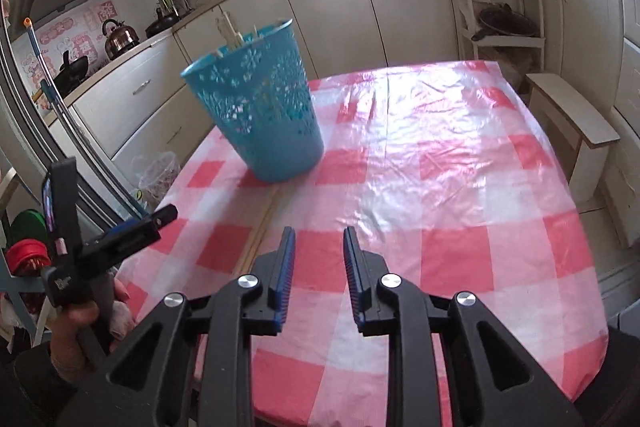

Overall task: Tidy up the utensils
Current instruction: 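Return the open right gripper to the last sticks on the table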

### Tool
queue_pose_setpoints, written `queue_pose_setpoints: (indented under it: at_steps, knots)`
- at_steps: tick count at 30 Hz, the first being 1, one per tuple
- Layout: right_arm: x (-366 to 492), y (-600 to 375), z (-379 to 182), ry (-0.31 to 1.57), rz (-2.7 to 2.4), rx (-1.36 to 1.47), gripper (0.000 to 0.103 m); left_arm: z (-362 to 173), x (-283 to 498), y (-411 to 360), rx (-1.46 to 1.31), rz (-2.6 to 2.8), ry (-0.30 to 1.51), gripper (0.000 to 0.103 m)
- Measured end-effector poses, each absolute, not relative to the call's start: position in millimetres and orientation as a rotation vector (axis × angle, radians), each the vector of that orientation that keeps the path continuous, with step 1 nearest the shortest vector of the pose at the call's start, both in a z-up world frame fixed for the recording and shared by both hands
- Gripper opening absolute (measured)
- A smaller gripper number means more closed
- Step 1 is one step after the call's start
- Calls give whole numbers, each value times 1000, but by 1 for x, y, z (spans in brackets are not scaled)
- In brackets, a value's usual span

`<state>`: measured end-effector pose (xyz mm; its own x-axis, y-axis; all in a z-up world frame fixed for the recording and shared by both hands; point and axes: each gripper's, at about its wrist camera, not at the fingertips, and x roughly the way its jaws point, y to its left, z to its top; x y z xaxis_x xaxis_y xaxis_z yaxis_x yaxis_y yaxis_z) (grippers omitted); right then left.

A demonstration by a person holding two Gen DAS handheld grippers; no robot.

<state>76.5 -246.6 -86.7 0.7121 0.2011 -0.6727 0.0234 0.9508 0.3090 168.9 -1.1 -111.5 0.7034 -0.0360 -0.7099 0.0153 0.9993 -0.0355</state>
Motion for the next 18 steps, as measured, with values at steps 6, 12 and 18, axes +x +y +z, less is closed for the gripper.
queue_pose_setpoints:
  at_steps: [6,12,18]
  knots:
    - [83,-223,-99,811,140,263,25,-98,150,5,-26,-27,781,91]
    - [107,-200,-112,849,153,237,25,-101,141,9,-26,-28,809,91]
    - [133,-178,-118,866,158,205,25,-108,139,21,-41,-14,834,91]
